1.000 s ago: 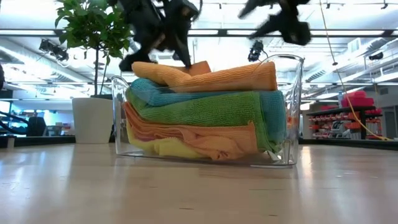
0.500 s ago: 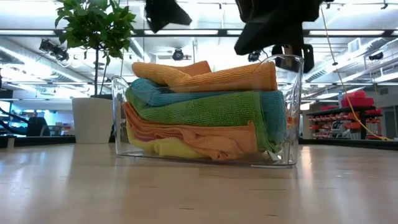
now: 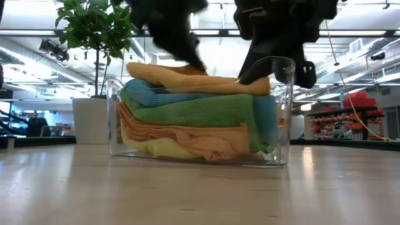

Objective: Fold microfiber towels
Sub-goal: Put the stacked microfiber cloths into the transparent bin

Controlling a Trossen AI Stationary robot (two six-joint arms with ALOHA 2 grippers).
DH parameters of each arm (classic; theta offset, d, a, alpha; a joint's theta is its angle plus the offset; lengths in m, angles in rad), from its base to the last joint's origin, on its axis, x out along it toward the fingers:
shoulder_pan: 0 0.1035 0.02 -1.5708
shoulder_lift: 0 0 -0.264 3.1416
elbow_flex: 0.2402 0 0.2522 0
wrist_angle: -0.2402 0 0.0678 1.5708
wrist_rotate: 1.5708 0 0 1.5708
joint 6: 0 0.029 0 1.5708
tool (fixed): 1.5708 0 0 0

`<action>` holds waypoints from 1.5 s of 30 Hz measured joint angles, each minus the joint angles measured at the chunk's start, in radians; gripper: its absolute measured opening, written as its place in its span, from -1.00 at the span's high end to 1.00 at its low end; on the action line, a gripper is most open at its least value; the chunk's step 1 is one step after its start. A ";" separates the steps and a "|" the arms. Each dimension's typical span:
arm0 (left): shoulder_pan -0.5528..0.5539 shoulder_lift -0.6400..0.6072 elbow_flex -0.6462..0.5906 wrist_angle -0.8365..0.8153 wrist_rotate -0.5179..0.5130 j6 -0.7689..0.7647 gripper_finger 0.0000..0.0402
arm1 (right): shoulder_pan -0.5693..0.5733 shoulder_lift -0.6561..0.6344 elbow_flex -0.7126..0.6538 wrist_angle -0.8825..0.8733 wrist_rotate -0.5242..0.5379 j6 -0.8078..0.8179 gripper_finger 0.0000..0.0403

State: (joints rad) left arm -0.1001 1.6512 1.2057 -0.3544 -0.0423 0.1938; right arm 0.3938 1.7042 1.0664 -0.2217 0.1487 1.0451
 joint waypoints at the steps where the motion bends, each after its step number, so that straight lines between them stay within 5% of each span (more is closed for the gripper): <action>1: 0.010 0.010 0.000 -0.032 0.006 0.006 0.91 | -0.008 0.003 0.000 0.000 0.000 -0.009 0.99; 15: 0.083 0.063 -0.002 -0.271 -0.033 -0.293 0.97 | -0.093 -0.041 0.003 -0.111 -0.164 -0.225 0.99; 21: 0.038 0.071 -0.002 -0.239 -0.040 -0.361 0.92 | -0.145 -0.142 0.011 -0.131 -0.041 -0.218 0.99; 34: 0.002 -0.129 0.006 -0.156 -0.065 -0.283 0.92 | -0.182 -0.043 0.009 -0.124 -0.017 -0.181 0.99; 45: -0.150 -0.080 -0.103 -0.148 -0.060 -0.367 0.93 | -0.219 -0.040 0.009 -0.198 0.060 -0.190 0.99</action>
State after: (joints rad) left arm -0.2498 1.5715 1.1023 -0.5024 -0.1024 -0.1732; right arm 0.1744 1.6644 1.0756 -0.4197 0.2089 0.8548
